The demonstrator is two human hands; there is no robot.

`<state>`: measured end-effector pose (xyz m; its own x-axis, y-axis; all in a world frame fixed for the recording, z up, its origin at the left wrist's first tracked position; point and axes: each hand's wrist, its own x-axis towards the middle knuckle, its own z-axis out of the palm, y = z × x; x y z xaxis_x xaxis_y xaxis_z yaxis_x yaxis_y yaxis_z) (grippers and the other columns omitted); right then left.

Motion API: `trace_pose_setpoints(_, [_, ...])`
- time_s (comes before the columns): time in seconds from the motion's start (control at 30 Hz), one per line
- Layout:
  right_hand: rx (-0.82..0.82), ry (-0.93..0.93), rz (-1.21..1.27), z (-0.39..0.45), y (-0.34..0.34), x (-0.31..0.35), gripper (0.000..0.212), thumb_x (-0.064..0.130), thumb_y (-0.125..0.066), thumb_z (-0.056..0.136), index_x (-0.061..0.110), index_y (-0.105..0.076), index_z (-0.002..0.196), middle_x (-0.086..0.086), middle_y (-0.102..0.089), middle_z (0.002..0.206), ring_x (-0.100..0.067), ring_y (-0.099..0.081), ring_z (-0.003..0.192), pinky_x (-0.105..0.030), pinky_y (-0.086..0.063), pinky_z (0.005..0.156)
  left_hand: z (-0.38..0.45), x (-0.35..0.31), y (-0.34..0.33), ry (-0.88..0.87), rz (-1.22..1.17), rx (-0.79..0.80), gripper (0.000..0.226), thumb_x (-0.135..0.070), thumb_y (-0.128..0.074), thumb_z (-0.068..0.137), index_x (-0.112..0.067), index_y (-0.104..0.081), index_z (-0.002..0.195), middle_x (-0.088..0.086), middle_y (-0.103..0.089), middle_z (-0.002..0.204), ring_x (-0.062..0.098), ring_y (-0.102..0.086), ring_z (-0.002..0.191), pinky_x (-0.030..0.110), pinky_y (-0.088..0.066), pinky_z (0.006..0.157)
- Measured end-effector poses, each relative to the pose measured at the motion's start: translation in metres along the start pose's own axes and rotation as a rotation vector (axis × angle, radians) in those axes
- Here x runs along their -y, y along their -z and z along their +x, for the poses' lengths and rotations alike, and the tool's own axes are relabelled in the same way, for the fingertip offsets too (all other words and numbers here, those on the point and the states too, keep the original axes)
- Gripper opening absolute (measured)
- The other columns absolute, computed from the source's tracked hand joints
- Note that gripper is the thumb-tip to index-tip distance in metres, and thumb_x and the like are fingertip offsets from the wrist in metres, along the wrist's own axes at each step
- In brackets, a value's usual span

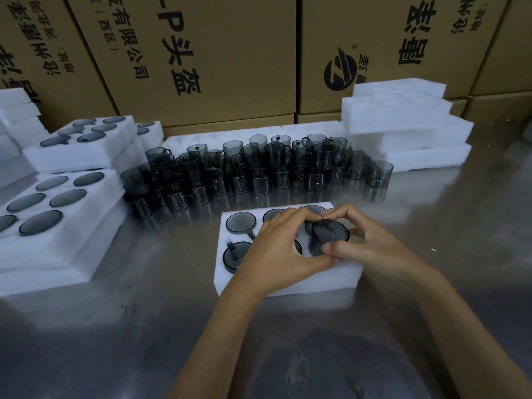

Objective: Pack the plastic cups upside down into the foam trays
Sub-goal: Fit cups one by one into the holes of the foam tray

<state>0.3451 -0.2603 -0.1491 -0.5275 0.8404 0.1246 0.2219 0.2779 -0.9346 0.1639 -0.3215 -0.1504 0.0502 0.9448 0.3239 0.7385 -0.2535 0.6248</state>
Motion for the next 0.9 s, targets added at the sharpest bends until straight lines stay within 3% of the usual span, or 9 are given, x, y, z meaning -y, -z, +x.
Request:
trace_pose_setpoints(0.1, [-0.015, 0.030, 0.068, 0.000, 0.001, -0.001, 0.034, 0.049, -0.079, 0.071, 0.032, -0.069, 0.098, 0.019, -0.066, 0.120, -0.011, -0.064, 0.110, -0.053, -0.042, 0.109, 0.001, 0.003, 0.003, 0.041, -0.126, -0.002, 0.043, -0.056, -0.075, 0.076, -0.041, -0.060, 0.114, -0.034, -0.053, 0.113, -0.006, -0.048, 0.115, 0.024, -0.042, 0.097])
trace_pose_setpoints(0.2, [-0.053, 0.034, 0.095, 0.004, 0.004, -0.006, 0.004, 0.036, -0.074, 0.089, 0.034, -0.074, 0.093, 0.023, -0.063, 0.122, -0.005, -0.055, 0.126, -0.053, -0.034, 0.116, 0.000, 0.004, 0.003, 0.054, -0.183, -0.023, 0.033, -0.047, -0.074, 0.084, -0.037, -0.066, 0.114, -0.036, -0.053, 0.109, -0.005, -0.050, 0.112, 0.016, -0.042, 0.093])
trace_pose_setpoints(0.27, [-0.069, 0.018, 0.078, 0.006, 0.006, -0.009, 0.013, 0.027, -0.068, 0.094, 0.037, -0.075, 0.090, 0.028, -0.058, 0.128, -0.001, -0.049, 0.132, -0.050, -0.031, 0.118, 0.001, 0.003, 0.002, 0.035, -0.150, -0.031, 0.031, -0.048, -0.072, 0.086, -0.037, -0.066, 0.115, -0.037, -0.052, 0.105, -0.004, -0.051, 0.111, 0.020, -0.043, 0.093])
trace_pose_setpoints(0.47, [-0.052, 0.012, 0.113, 0.007, 0.009, -0.011, 0.017, 0.017, -0.065, 0.096, 0.027, -0.079, 0.097, 0.022, -0.051, 0.142, 0.006, -0.044, 0.134, -0.047, -0.030, 0.120, 0.002, 0.003, 0.001, 0.023, -0.180, -0.081, 0.016, -0.034, -0.062, 0.097, -0.031, -0.071, 0.110, -0.010, -0.061, 0.096, 0.005, -0.057, 0.099, 0.024, -0.046, 0.088])
trace_pose_setpoints(0.7, [-0.028, -0.012, 0.161, 0.010, 0.008, -0.017, 0.020, 0.012, -0.064, 0.095, 0.022, -0.080, 0.103, 0.017, -0.050, 0.146, 0.013, -0.043, 0.132, -0.032, -0.032, 0.118, 0.000, 0.004, 0.002, 0.042, -0.108, -0.058, 0.015, -0.031, -0.063, 0.095, -0.030, -0.070, 0.108, -0.015, -0.064, 0.095, 0.008, -0.059, 0.102, 0.033, -0.049, 0.089])
trace_pose_setpoints(0.8, [-0.007, -0.016, 0.188, 0.010, 0.009, -0.021, 0.021, 0.016, -0.066, 0.094, 0.027, -0.080, 0.105, 0.022, -0.046, 0.148, 0.014, -0.037, 0.135, -0.031, -0.029, 0.119, -0.001, 0.004, 0.001, 0.018, -0.046, -0.062, 0.016, -0.033, -0.061, 0.096, -0.031, -0.069, 0.110, -0.016, -0.064, 0.094, 0.004, -0.056, 0.101, 0.032, -0.048, 0.089])
trace_pose_setpoints(0.9, [0.037, -0.053, 0.246, 0.009, 0.008, -0.022, 0.033, 0.022, -0.068, 0.092, 0.037, -0.071, 0.120, 0.023, -0.038, 0.153, 0.006, -0.029, 0.144, -0.037, -0.025, 0.122, -0.001, 0.004, 0.000, -0.003, -0.030, -0.073, 0.016, -0.032, -0.063, 0.096, -0.029, -0.069, 0.110, -0.017, -0.064, 0.095, 0.002, -0.056, 0.102, 0.032, -0.048, 0.091])
